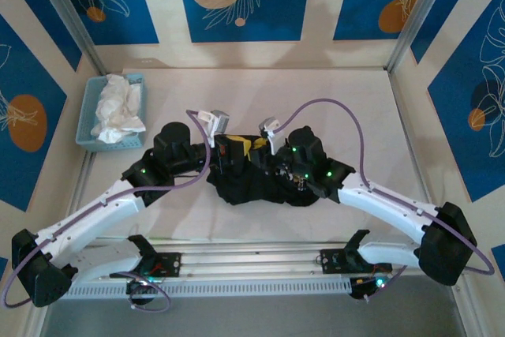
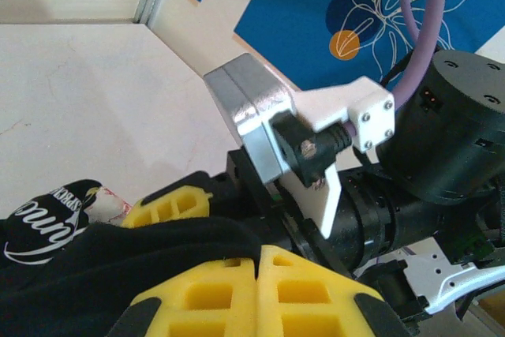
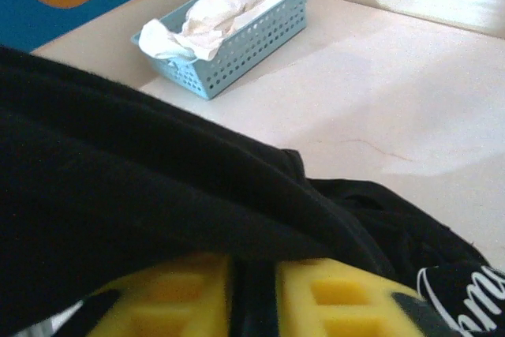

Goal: Fold the inside-out t-shirt

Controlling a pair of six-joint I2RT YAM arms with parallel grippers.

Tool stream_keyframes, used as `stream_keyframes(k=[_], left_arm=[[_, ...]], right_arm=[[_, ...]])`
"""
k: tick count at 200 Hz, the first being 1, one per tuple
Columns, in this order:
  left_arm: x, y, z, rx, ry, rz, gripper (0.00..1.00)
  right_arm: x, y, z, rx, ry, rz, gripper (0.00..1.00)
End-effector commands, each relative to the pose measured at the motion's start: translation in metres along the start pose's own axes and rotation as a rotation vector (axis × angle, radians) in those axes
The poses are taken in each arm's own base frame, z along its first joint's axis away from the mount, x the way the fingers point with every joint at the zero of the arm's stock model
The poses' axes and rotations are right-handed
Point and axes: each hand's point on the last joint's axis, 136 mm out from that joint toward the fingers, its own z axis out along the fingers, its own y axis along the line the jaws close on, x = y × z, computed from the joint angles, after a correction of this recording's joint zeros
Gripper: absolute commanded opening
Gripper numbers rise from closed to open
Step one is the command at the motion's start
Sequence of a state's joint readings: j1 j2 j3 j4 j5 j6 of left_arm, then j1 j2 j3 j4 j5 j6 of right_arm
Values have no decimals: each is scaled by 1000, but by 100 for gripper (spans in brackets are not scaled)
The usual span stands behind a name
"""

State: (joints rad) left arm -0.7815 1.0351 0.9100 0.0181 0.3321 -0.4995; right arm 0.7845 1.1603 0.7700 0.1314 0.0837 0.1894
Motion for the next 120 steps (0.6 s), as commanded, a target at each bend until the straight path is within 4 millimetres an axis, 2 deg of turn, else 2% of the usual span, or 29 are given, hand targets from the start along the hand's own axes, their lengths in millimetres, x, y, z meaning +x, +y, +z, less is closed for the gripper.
stream_keyframes(k=[1,20,45,69,97,120], left_arm=[[-15,-6,-8,-8,-51,18,0],[-20,19,-17,-144,-90,20,0],[-21,54,-23,-284,-102,24,0],[-20,71,-21,-335,-91,30,0],[-15,89,-23,-420,-74,65,18],[-1,87,-23,-389,-41,98,33]], right_arm=[[-15,9,-7,-78,-37,-36,0],[-8,23,-26,-247,-29,-20,0],[-10,39,-55,-477,-49,57,0],[-13,48,-67,-598,-47,105,0],[-18,44,-71,-618,-61,138,0],[-25,33,-70,-588,-78,183,0]])
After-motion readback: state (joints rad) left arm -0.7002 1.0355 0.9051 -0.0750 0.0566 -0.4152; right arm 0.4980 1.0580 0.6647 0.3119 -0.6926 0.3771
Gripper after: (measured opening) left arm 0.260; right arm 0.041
